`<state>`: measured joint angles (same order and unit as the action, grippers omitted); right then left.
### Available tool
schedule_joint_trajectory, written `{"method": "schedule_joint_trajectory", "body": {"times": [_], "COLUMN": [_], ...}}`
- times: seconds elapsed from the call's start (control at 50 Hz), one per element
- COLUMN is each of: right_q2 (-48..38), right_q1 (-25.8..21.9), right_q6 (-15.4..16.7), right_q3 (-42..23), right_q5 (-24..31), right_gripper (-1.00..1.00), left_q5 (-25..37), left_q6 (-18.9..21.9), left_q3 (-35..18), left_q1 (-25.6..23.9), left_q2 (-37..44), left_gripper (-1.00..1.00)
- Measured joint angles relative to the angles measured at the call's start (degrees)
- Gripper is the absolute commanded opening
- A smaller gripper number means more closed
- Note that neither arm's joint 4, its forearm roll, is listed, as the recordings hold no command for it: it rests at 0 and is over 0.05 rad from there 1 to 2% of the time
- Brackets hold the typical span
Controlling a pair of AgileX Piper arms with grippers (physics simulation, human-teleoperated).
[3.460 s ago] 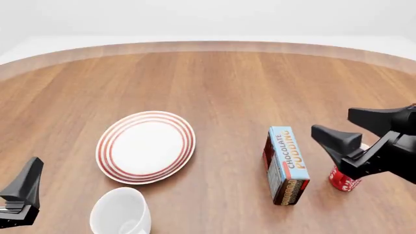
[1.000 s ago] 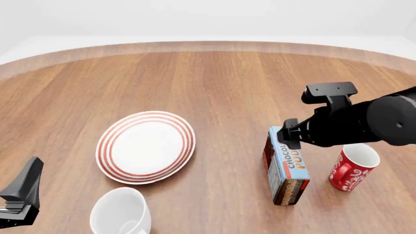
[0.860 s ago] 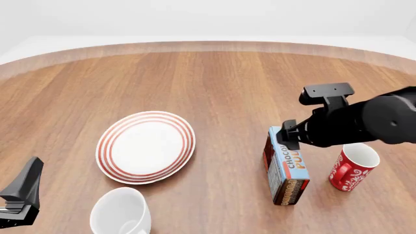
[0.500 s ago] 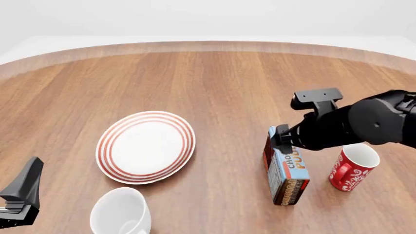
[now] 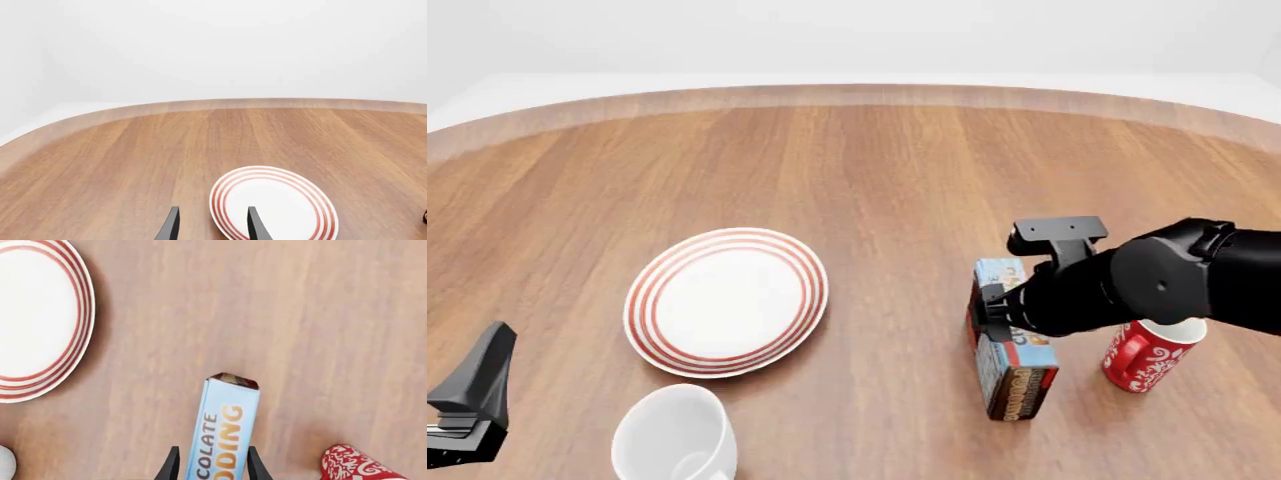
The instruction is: Pick up the white mug and put it on the plate, and put the chocolate pudding to the right of the plate.
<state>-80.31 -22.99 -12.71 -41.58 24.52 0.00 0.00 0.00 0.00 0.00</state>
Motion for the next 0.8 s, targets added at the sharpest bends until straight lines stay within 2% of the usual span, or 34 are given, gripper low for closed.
{"method": "schedule_joint_trajectory", "body": {"times": [0.46, 0.48, 0.8], "right_q2": [-2.4, -2.6, -1.1], "right_q1": [0.1, 0.1, 0.6], "right_q6": [-3.3, -3.3, -1.5], "right_q3": [2.4, 2.5, 3.0], "right_q5": [-3.4, -3.5, -3.2], "right_gripper": [1.0, -1.0, -1.0], "left_q5": [0.0, 0.0, 0.0], "left_q6": [0.0, 0.0, 0.0], "left_q3": [0.0, 0.0, 0.0], "left_q1": [0.0, 0.0, 0.0], "left_q2": [0.0, 0.0, 0.0], "left_gripper": [1.0, 1.0, 1.0]}}
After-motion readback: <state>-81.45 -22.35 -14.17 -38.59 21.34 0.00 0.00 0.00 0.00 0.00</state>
